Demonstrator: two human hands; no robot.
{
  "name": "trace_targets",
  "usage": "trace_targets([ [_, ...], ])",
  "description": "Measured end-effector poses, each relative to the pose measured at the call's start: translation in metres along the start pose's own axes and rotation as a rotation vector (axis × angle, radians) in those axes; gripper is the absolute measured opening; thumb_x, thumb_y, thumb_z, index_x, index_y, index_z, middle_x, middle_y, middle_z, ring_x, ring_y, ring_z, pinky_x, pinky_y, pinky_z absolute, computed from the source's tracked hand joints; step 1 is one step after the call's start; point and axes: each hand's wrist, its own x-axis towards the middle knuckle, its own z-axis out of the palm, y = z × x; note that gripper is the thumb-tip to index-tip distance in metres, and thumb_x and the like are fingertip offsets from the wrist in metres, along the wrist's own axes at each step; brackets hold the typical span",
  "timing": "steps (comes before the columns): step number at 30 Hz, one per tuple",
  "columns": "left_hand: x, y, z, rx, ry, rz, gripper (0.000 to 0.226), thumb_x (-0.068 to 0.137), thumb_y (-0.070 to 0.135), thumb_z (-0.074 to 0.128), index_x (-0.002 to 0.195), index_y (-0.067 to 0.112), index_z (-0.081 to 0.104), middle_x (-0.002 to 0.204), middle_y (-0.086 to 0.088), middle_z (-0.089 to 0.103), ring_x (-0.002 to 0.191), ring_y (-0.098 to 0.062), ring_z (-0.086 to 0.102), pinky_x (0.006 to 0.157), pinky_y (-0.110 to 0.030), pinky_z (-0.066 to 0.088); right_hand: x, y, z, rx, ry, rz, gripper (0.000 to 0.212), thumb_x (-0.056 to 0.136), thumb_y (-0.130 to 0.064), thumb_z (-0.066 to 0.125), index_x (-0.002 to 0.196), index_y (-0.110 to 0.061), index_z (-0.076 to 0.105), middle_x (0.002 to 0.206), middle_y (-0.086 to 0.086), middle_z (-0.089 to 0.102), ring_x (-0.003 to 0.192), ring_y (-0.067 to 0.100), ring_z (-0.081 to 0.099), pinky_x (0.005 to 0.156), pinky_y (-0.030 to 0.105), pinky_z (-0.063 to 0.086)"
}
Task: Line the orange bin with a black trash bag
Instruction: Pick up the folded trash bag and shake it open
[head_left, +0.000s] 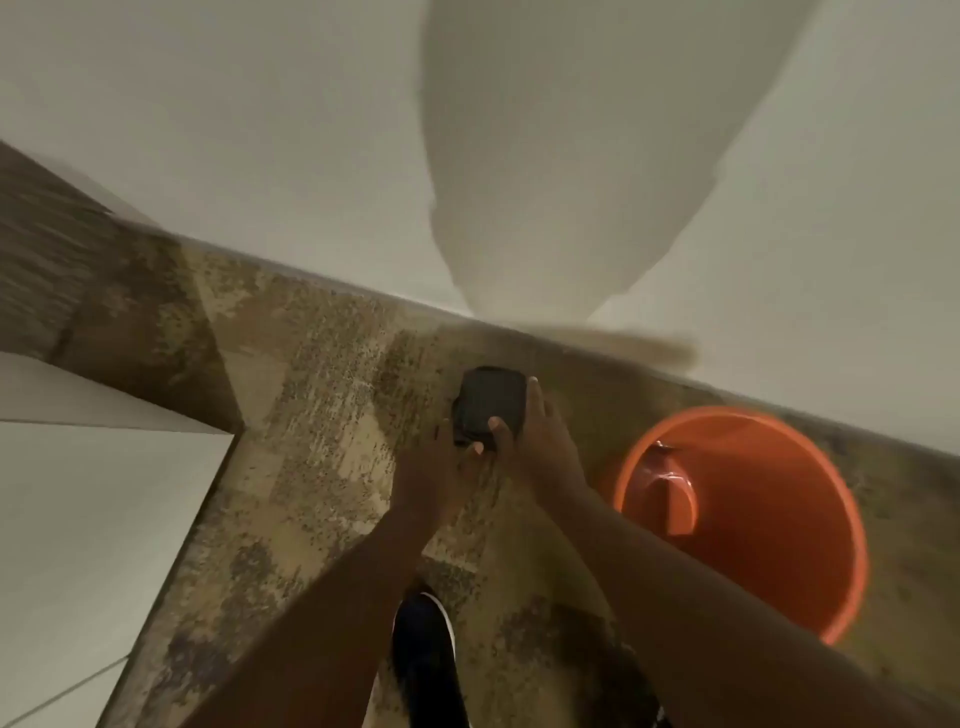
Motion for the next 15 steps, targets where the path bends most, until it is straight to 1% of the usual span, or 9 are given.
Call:
trace_targets([
  [2,0.021,-0.011,0.023,-0.045,0.031,-0.004,0.069,0.100,0.059,0.034,0.147,0.009,0.044,0.142,-0.015,0.053,0.123,-0.034,0.054,0.097,-0.048,0.049,0.017,0.014,0.023,0.051,0.013,0.038,0.083,0.100,-0.042,0.055,0.163,-0.009,0.011,0.163,0.017,0.028,0.146,0.035,0.035,0.113,0.045,0.038],
  [3,0.033,-0.015,0.036,-0.047,0.053,0.009,0.067,0.101,0.056,0.037,0.150,0.010,0.041,0.144,-0.014,0.051,0.125,-0.033,0.053,0.098,-0.047,0.048,0.027,0.022,0.034,0.062,0.011,0.057,0.083,0.100,-0.041,0.055,0.163,-0.010,0.010,0.164,0.015,0.027,0.146,0.034,0.035,0.112,0.045,0.040],
  [5,0.056,-0.024,0.061,-0.077,0.065,0.004,0.065,0.102,0.053,0.040,0.150,0.010,0.041,0.142,-0.014,0.054,0.121,-0.033,0.056,0.096,-0.044,0.049,0.043,0.039,0.057,0.083,0.002,0.112,0.084,0.101,-0.041,0.055,0.163,-0.013,0.006,0.166,0.012,0.022,0.146,0.033,0.035,0.112,0.046,0.042],
  [7,0.075,-0.027,0.083,-0.197,0.063,-0.057,0.066,0.098,0.060,0.039,0.147,0.015,0.044,0.135,-0.012,0.058,0.113,-0.031,0.061,0.091,-0.044,0.053,0.059,0.051,0.077,0.111,0.023,0.152,0.084,0.101,-0.040,0.055,0.164,-0.015,0.005,0.167,0.010,0.020,0.146,0.033,0.036,0.111,0.046,0.044],
  [9,0.093,-0.030,0.102,-0.304,0.060,-0.099,0.072,0.092,0.068,0.032,0.145,0.020,0.046,0.133,-0.010,0.060,0.112,-0.029,0.063,0.090,-0.048,0.055,0.078,0.061,0.096,0.142,0.057,0.181,0.083,0.102,-0.037,0.055,0.164,-0.015,0.005,0.168,0.010,0.020,0.146,0.033,0.036,0.110,0.043,0.043],
  [10,0.102,-0.032,0.111,-0.328,0.043,-0.120,0.071,0.094,0.066,0.032,0.146,0.020,0.045,0.137,-0.011,0.058,0.117,-0.031,0.061,0.093,-0.050,0.053,0.088,0.065,0.105,0.158,0.068,0.200,0.083,0.102,-0.035,0.056,0.164,-0.015,0.005,0.168,0.010,0.019,0.146,0.033,0.036,0.110,0.043,0.043],
  [12,0.115,-0.035,0.127,-0.340,0.000,-0.125,0.063,0.101,0.053,0.037,0.153,0.018,0.039,0.151,-0.015,0.046,0.132,-0.035,0.051,0.105,-0.052,0.047,0.105,0.075,0.120,0.200,0.082,0.247,0.085,0.101,-0.033,0.057,0.164,-0.015,0.003,0.168,0.011,0.019,0.147,0.033,0.035,0.111,0.044,0.042],
  [13,0.121,-0.037,0.134,-0.340,-0.005,-0.119,0.060,0.104,0.048,0.038,0.154,0.016,0.037,0.155,-0.016,0.041,0.136,-0.036,0.047,0.108,-0.051,0.044,0.112,0.080,0.125,0.217,0.090,0.279,0.086,0.101,-0.033,0.058,0.164,-0.015,0.002,0.167,0.012,0.021,0.147,0.034,0.035,0.111,0.045,0.041],
  [15,0.127,-0.039,0.142,-0.329,0.027,-0.099,0.054,0.105,0.042,0.041,0.151,0.013,0.042,0.151,-0.019,0.044,0.132,-0.037,0.049,0.106,-0.048,0.045,0.124,0.090,0.136,0.223,0.116,0.329,0.085,0.100,-0.033,0.059,0.164,-0.015,0.005,0.166,0.012,0.025,0.147,0.035,0.034,0.113,0.046,0.040],
])
